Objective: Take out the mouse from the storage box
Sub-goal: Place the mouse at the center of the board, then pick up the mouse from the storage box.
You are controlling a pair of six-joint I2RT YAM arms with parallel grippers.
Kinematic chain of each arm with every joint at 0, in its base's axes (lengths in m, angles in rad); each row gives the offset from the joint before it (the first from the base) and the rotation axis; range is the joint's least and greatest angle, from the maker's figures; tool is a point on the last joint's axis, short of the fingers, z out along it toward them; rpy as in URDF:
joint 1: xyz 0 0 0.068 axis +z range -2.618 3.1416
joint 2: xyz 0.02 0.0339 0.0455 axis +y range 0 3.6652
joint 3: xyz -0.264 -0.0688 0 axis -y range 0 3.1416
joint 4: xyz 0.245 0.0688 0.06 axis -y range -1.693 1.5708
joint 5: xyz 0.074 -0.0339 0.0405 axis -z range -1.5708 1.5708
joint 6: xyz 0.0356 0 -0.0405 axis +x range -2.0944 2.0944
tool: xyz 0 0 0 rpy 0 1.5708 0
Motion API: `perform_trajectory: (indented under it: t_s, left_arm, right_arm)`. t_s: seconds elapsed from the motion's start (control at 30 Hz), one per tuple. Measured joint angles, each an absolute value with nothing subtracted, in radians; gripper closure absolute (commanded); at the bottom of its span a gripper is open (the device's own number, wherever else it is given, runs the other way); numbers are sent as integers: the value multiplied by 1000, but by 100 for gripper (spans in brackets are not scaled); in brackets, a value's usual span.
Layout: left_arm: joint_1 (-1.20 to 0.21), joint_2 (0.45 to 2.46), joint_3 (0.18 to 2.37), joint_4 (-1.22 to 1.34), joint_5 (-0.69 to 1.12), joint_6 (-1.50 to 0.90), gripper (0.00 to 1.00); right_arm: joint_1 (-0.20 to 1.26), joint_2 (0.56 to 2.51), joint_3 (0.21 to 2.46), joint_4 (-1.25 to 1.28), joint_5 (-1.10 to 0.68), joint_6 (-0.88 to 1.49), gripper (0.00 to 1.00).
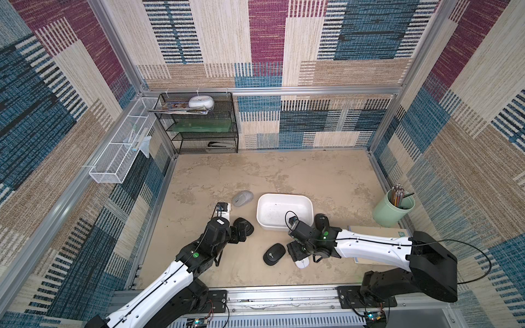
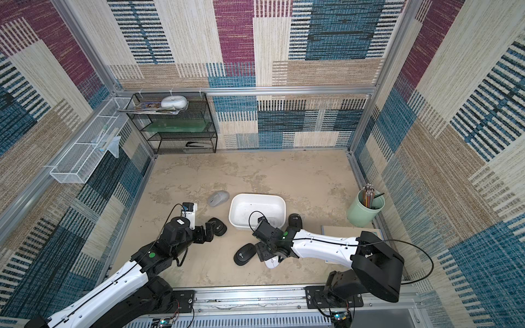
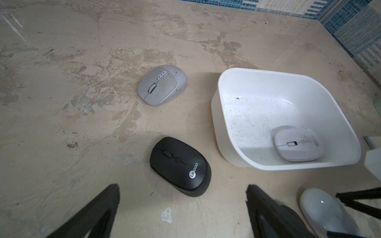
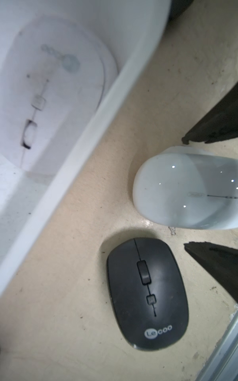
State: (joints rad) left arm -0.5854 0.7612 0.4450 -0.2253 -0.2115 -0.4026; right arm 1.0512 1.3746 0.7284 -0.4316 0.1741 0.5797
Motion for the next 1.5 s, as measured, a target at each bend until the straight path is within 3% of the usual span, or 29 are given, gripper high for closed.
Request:
perform_trajectory:
  t_s: [0.3,0.53,1.03,1.5]
  left_arm:
    - [-585,963,638,-220,-72,-399,1]
    - [-591,1203,820,-219,78,-379,1]
    - [-816,1698,1267,-432,152,-153,1]
    - [-860,2013,1527,-595,148,-24,5]
  right_arm:
    - [1037,1219,754,-451,390,553,12]
    - [907,1221,742,-347,519,467,11]
    - [607,1117,519,-46,436,390,9]
    - [570,1009,416,72,388,390,9]
